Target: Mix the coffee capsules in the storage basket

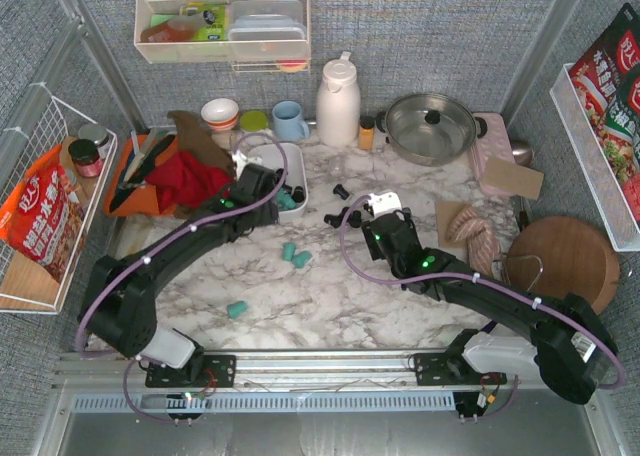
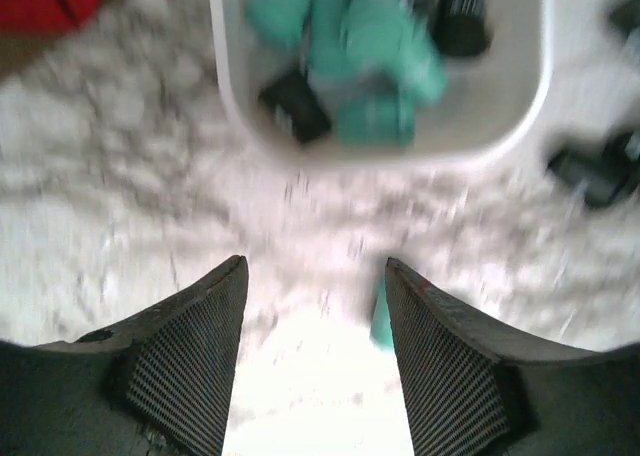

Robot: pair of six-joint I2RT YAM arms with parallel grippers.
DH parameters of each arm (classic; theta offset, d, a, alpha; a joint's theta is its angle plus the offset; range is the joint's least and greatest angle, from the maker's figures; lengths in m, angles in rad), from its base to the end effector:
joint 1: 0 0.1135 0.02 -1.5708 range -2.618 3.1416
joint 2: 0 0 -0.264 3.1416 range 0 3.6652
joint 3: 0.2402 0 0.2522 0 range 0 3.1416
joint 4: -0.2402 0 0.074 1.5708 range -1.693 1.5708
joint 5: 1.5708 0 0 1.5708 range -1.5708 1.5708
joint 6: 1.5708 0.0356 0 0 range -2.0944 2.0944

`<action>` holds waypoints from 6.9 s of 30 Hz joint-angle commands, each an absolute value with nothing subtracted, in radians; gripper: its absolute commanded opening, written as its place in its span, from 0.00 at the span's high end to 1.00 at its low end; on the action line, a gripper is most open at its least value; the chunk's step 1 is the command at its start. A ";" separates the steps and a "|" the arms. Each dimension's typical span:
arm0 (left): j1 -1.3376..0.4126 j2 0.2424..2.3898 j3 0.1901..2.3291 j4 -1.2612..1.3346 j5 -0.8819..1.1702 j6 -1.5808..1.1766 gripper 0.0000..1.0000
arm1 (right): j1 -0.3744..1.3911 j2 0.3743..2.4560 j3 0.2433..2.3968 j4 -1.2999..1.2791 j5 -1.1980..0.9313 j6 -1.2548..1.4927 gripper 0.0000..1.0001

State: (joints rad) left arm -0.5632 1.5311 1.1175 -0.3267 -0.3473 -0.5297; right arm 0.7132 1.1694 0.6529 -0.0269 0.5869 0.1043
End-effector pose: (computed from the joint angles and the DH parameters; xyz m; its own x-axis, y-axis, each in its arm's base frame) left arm 0.2917 -0.1698 0.2613 -0.6385 -0.1587 -0.7531 -0.0383 0.9838 -0.1749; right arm 0.2006 0.1475 0.2341 -0.4083 -0.2386 -0.8811 -0.1446 0.9700 -0.1957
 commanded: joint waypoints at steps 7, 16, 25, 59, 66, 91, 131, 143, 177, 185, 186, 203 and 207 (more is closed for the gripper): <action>-0.673 1.221 0.860 -0.704 -0.286 -0.767 0.34 | 0.713 1.206 0.667 -0.014 0.573 0.123 0.34; -0.743 1.088 0.764 -0.923 -0.387 -1.074 0.11 | 0.714 1.237 0.673 -0.011 0.579 0.124 0.32; -0.800 1.081 0.639 -0.932 -0.383 -1.262 0.20 | 0.712 1.225 0.674 -0.021 0.585 0.124 0.30; -0.867 1.218 0.576 -0.772 -0.473 -1.315 0.46 | 0.712 1.206 0.677 -0.034 0.571 0.130 0.30; -0.868 1.178 0.636 -0.792 -0.541 -1.265 0.53 | 0.712 1.212 0.680 -0.034 0.569 0.132 0.30; -0.449 1.753 1.238 0.043 -0.351 -0.617 0.47 | 0.712 1.276 0.701 -0.036 0.564 0.135 0.30; -0.445 1.115 1.000 -0.075 -0.426 -0.510 0.01 | 0.715 1.229 0.693 -0.014 0.448 0.140 0.30; -0.445 0.690 0.624 -0.138 -0.439 -0.351 0.01 | 0.722 1.366 0.763 0.014 0.365 0.213 0.29; -0.444 0.514 0.482 -0.094 -0.193 -0.207 0.01 | 0.873 1.876 1.174 -0.021 0.081 0.149 0.29; -0.445 0.519 0.479 -0.091 -0.196 -0.204 0.01 | 0.873 1.912 1.184 -0.018 0.076 0.148 0.30; -0.444 0.521 0.479 -0.089 -0.195 -0.204 0.01 | 0.873 1.914 1.184 -0.018 0.075 0.149 0.30; -0.444 0.523 0.476 -0.086 -0.193 -0.202 0.01 | 0.874 1.841 1.153 -0.023 0.135 0.172 0.57; -0.444 0.532 0.476 -0.081 -0.208 -0.196 0.01 | 0.874 1.816 1.172 -0.058 0.173 0.163 0.62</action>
State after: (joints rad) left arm -0.4442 0.5247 0.4770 -0.1204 -0.1993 -0.2100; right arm 0.8715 1.8370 1.1542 -0.0284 0.1265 0.1623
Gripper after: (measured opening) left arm 0.992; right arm 0.496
